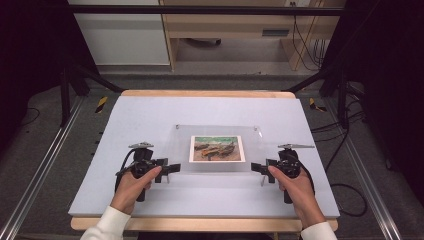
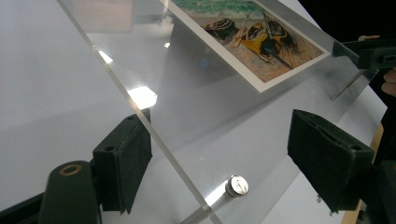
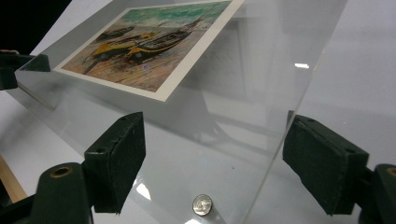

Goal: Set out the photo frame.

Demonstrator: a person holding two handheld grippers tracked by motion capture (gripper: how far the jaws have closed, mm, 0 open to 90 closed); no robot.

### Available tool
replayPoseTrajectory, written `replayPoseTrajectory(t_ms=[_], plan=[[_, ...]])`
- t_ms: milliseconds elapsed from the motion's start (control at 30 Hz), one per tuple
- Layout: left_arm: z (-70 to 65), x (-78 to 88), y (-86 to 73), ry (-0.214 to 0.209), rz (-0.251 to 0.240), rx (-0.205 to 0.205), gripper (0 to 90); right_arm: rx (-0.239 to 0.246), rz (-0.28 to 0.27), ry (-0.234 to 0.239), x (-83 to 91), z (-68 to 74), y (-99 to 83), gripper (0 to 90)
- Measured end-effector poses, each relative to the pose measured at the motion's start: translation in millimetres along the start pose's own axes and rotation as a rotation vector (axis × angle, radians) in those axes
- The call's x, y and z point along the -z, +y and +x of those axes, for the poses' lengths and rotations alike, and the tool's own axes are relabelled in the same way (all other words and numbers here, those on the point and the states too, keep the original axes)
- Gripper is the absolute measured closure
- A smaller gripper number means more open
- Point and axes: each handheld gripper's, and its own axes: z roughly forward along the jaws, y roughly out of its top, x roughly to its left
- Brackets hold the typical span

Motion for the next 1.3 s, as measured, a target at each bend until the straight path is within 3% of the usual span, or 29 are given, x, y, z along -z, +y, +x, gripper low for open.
replayPoseTrajectory(t_ms=[100,300,600,800,900,1300], plan=[[-0.5,1.1,0.8,0.010,-0.006,-0.015,21.3,0.012,-0.009,0.000,1.4,0.2,1.3,25.5],[3.2,2.9,7.8,0.067,-0.048,-0.058,24.6,0.053,-0.037,-0.024,-1.1,3.9,11.4,32.0],[15.5,-4.1,23.9,0.080,-0.089,-0.066,27.1,0.076,-0.084,-0.033,-14.0,-4.6,32.7,34.3],[17.7,-9.8,36.1,0.104,-0.132,-0.092,32.1,0.099,-0.106,-0.070,-17.1,-7.6,47.2,36.0],[17.4,-11.6,37.4,0.110,-0.137,-0.102,32.5,0.106,-0.135,-0.076,-15.7,-9.1,48.1,37.8],[17.8,-13.0,31.9,0.141,-0.148,-0.131,34.7,0.136,-0.145,-0.098,-19.8,-8.9,39.8,39.0]])
